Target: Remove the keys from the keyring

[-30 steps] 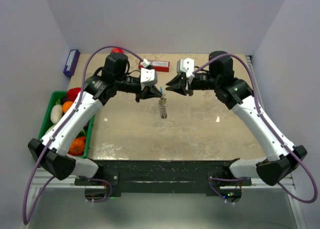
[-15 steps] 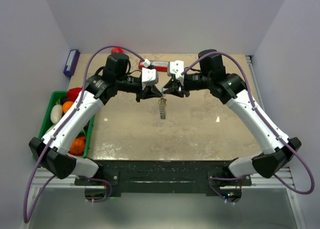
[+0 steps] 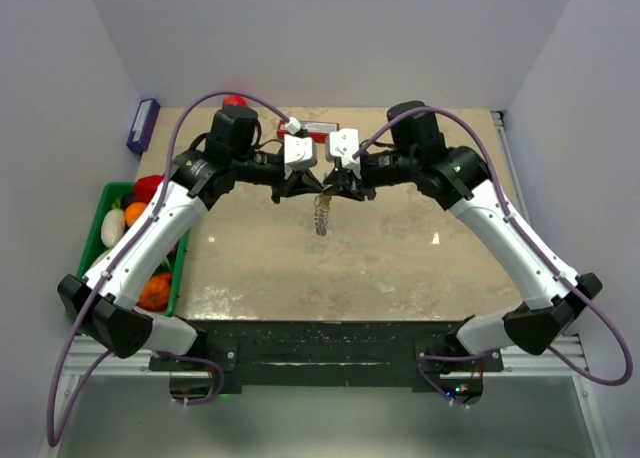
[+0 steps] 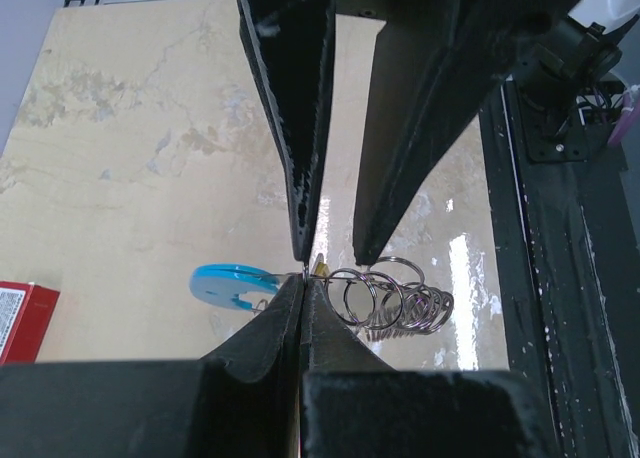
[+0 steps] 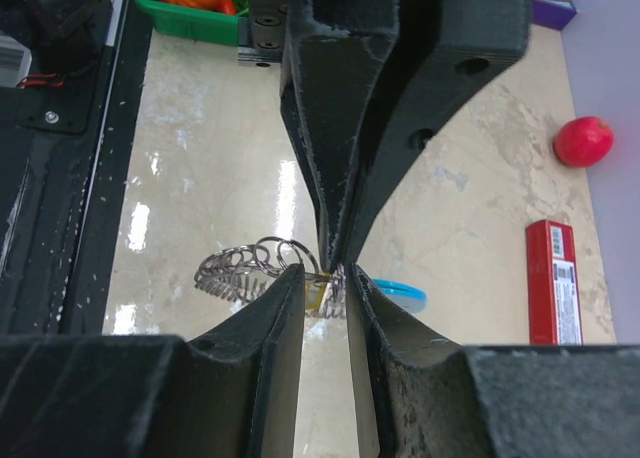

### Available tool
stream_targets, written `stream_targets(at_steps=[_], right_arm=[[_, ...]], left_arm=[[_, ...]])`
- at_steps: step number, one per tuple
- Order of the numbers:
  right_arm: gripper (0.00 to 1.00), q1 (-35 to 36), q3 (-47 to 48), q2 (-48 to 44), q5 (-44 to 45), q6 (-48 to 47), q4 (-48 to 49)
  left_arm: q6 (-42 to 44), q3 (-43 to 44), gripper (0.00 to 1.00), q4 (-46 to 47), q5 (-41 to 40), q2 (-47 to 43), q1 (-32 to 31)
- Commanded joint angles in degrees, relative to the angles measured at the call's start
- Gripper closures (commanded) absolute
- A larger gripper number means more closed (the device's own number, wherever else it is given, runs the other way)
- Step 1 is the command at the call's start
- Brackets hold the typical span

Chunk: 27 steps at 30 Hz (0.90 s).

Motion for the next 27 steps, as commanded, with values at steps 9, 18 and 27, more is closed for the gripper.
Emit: stream_targets(at_steps=[9, 18, 27], right_arm=[[0.78, 2.3, 1.2, 0.1, 7.2, 0.3, 2.2], [0.78, 2.3, -0.4, -0.8, 9.9, 0.0, 3.3], [0.82, 2.3, 2.3, 1.9, 9.3, -1.3, 0.2]], left_arm=[[0.0, 1.5, 1.0, 2.8, 1.1, -0.2, 0.1], [0.3, 1.7, 1.0, 2.4, 0.9, -0.5, 0.2], [0.3, 2.0, 1.0, 2.3, 1.4, -0.4, 0.2]])
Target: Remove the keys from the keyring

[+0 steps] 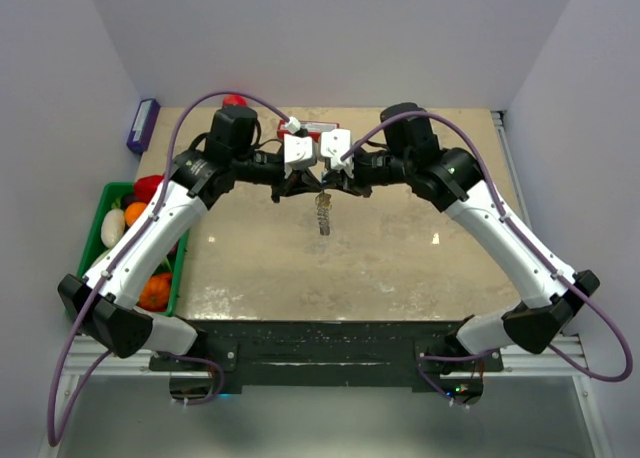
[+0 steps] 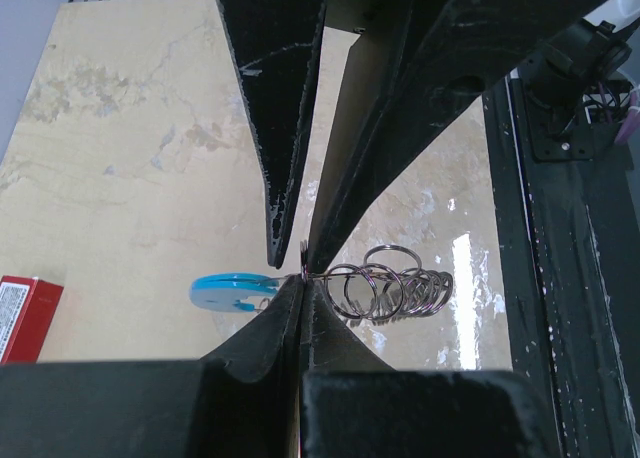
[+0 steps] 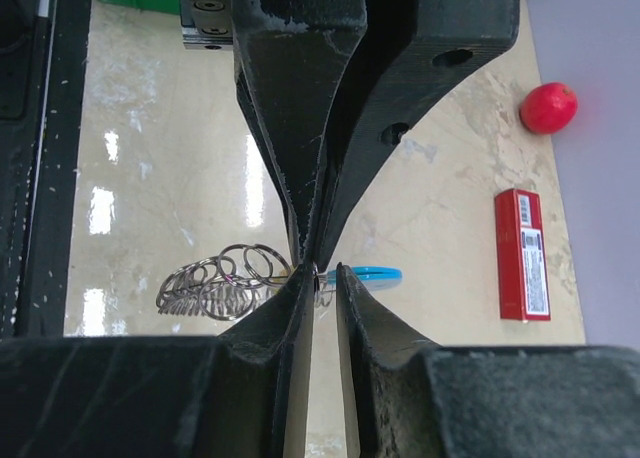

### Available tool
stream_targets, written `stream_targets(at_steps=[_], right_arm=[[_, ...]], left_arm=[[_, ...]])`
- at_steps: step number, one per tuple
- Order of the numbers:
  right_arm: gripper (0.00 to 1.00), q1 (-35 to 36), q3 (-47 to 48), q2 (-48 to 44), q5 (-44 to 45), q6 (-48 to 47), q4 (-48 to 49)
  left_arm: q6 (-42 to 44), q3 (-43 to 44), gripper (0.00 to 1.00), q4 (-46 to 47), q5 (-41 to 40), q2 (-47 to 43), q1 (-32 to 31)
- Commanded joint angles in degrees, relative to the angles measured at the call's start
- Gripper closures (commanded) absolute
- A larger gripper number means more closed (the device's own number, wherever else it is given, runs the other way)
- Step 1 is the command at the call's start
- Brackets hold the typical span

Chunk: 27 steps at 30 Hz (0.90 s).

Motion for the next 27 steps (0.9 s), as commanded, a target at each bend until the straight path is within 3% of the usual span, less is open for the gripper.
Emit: stream_targets(at_steps=[1, 6, 9, 14, 22, 27], right_arm=[[0.82, 0.0, 2.7, 1.2, 0.7, -1.3, -1.4], [0.81, 0.2, 2.8, 1.5, 0.1, -1.5, -1.8], [1.0, 0.2, 2.8, 1.4, -0.4, -1.5, -1.1], [1.0, 0.2, -2.5, -1.3, -1.7, 0.3, 4.0], [1.0, -0.4, -19.2, -10.4, -4.2, 6.3, 21.7], [1.0, -2.7, -22.3, -11.8, -8.5, 9.8, 27.5]], left_arm=[[0.3, 2.1, 1.0, 2.4, 1.9, -0.4, 0.2], [0.2, 2.4, 1.0, 2.4, 1.9, -0.1, 0.2], [0.1, 2.3, 1.0, 2.4, 2.1, -0.1, 0.1], [-0.2, 1.6, 1.0, 2.9, 1.7, -0.1, 0.2], [-0.4, 1.1, 0.76, 3.5, -0.2, -2.0, 0.2], [-0.3, 0.4, 0.6, 3.9, -1.3, -4.5, 0.3]])
